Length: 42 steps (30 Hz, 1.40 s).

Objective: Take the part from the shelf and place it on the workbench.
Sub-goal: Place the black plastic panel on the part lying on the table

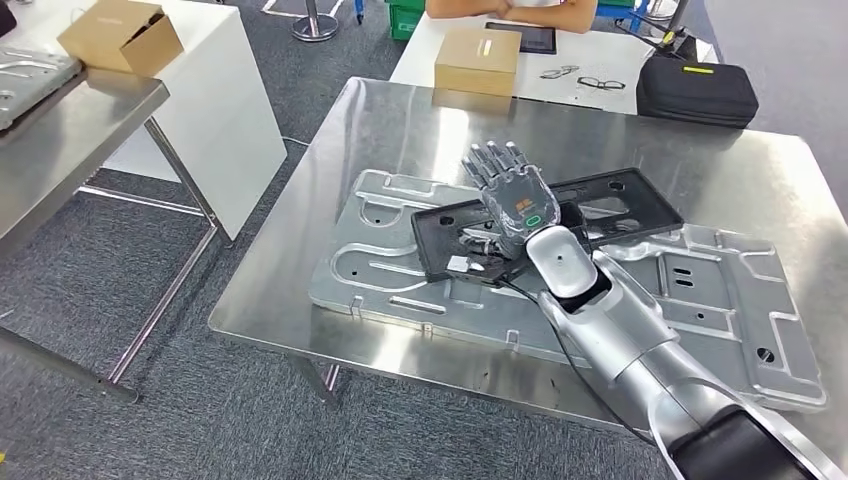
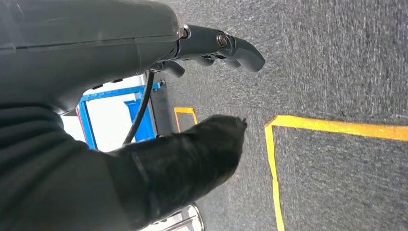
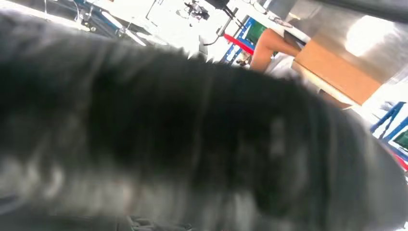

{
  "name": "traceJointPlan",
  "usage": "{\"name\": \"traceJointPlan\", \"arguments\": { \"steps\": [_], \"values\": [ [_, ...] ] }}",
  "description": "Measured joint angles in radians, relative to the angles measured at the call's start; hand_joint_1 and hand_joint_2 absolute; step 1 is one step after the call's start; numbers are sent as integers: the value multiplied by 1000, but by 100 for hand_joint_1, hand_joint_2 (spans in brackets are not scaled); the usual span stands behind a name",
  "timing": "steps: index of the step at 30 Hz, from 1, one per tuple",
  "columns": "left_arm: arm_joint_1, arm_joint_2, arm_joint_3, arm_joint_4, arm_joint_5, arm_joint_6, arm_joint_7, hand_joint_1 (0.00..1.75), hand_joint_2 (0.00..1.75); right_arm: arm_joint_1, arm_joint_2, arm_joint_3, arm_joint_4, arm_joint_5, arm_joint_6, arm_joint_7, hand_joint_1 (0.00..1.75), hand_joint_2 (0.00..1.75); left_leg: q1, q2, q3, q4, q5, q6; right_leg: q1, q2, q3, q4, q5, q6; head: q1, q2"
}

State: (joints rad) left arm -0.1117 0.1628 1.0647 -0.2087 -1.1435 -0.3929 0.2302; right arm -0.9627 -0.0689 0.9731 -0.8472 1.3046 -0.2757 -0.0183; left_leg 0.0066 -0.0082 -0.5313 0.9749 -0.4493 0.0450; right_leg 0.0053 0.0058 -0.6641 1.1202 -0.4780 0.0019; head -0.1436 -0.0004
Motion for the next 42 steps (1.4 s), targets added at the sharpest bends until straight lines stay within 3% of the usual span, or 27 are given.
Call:
{"name": "traceJointPlan", "arguments": {
  "steps": [2,3,4,6,8,12,13,15,17,18,19,20,22,24,27,28,29,32,33,34,35,37,39,40,42],
  "values": [
    [0,0,0,0,0,0,0,0,0,2,0,0,1,0,0,0,0,0,1,2,-9,6,5,1,-8,-1,-55,130,-69,10,0,0],
    [1,0,0,0,-2,0,1,0,0,4,0,0,1,0,0,0,0,0,1,2,-15,11,5,0,-12,-1,-70,171,-81,14,0,0],
    [1,0,0,0,-4,0,3,0,0,6,0,0,1,-1,0,0,0,0,2,2,-21,17,4,-1,-16,-2,-68,177,-72,18,0,0],
    [1,-1,0,0,-11,2,7,0,0,4,0,0,1,-2,0,0,0,0,5,1,-32,33,1,-7,-23,-3,-9,76,-15,22,0,0],
    [1,-2,0,0,-19,12,13,0,0,2,1,0,1,-3,0,0,0,0,6,1,-44,46,-3,-19,-21,-3,49,-30,20,15,0,0],
    [0,-3,0,0,-38,53,27,0,0,2,5,0,0,-3,-2,7,0,0,6,-1,-58,53,4,-44,-16,-3,51,-65,34,-14,0,0],
    [0,-3,0,0,-42,60,30,0,0,1,6,0,0,-3,-2,10,0,0,7,0,-64,64,-8,-50,-17,-4,48,-72,40,-24,0,0],
    [-1,-3,0,0,-48,68,35,0,0,1,9,0,1,-3,-1,16,0,0,11,2,-93,137,-71,-59,-20,-7,40,-83,56,-41,0,0],
    [-3,-4,0,0,-51,70,38,0,0,3,12,0,2,0,1,29,0,0,12,3,-135,257,-146,-66,-17,-8,23,-84,70,-46,0,0],
    [-3,-4,0,0,-52,69,38,0,0,4,13,0,3,2,3,38,0,0,13,3,-145,300,-164,-69,-16,-8,12,-83,77,-45,0,0],
    [-3,-5,0,0,-52,69,38,0,0,6,15,0,5,4,4,46,0,0,13,3,-140,312,-161,-71,-16,-8,2,-82,84,-44,0,0],
    [-2,-6,0,0,-53,68,39,0,0,7,16,0,7,3,5,53,0,0,14,3,-117,287,-141,-71,-16,-8,-8,-81,92,-43,0,0],
    [-3,-6,0,0,-53,68,39,0,0,7,21,0,10,-3,5,62,0,0,14,3,-33,158,-92,-68,-16,-8,-26,-77,106,-36,0,0],
    [-3,-6,0,0,-53,68,40,0,0,8,26,-2,10,-10,5,68,0,0,9,2,26,57,-75,-62,-15,-8,-35,-75,120,-25,0,0],
    [-3,-6,0,0,-53,68,40,0,0,13,33,-4,10,-19,5,73,0,0,4,1,22,36,-60,-45,-15,-7,-36,-84,142,-5,0,0],
    [-3,-7,-1,0,-53,69,40,0,0,15,34,-6,10,-22,5,77,0,0,6,3,18,34,-51,-38,-16,-7,-40,-79,133,1,0,0],
    [-3,-7,-1,0,-53,69,40,0,0,17,34,-8,10,-26,4,83,0,0,8,5,11,31,-40,-30,-17,-6,-49,-60,106,5,0,0],
    [-1,-8,-1,0,-52,72,40,0,131,31,35,-18,9,-36,-10,107,0,0,9,8,-24,31,-6,-15,-18,-6,-97,101,-36,14,0,0],
    [1,-9,-1,0,-52,74,40,0,175,41,36,-22,5,-35,-19,116,0,0,9,8,-39,32,4,-14,-18,-6,-106,157,-62,15,0,0],
    [4,-10,-1,0,-52,75,40,0,175,53,36,-26,0,-30,-31,124,0,0,7,8,-53,35,13,-14,-18,-5,-102,189,-64,15,0,0],
    [6,-11,-1,0,-52,76,40,0,175,65,36,-30,-7,-24,-42,130,0,0,6,8,-68,38,21,-15,-17,-5,-82,188,-50,13,0,0],
    [10,-14,-1,0,-52,79,38,0,175,83,36,-37,-30,-15,-59,131,0,0,2,8,-91,43,35,-17,-12,-5,6,89,-13,-1,0,0],
    [14,-20,-1,0,-50,81,36,0,175,103,35,-46,-69,-29,-59,102,0,0,-1,8,-105,46,48,-25,-4,-6,94,-37,-11,-17,0,0],
    [17,-23,-1,0,-49,81,35,0,175,117,34,-50,-93,-43,-53,81,0,0,0,9,-106,44,55,-31,0,-7,116,-75,-16,-23,0,0],
    [22,-26,-1,0,-43,79,34,0,175,155,29,-56,-151,-70,-31,45,0,0,3,8,-105,36,68,-45,2,-8,121,-96,-6,-30,0,0]
  ]
}}
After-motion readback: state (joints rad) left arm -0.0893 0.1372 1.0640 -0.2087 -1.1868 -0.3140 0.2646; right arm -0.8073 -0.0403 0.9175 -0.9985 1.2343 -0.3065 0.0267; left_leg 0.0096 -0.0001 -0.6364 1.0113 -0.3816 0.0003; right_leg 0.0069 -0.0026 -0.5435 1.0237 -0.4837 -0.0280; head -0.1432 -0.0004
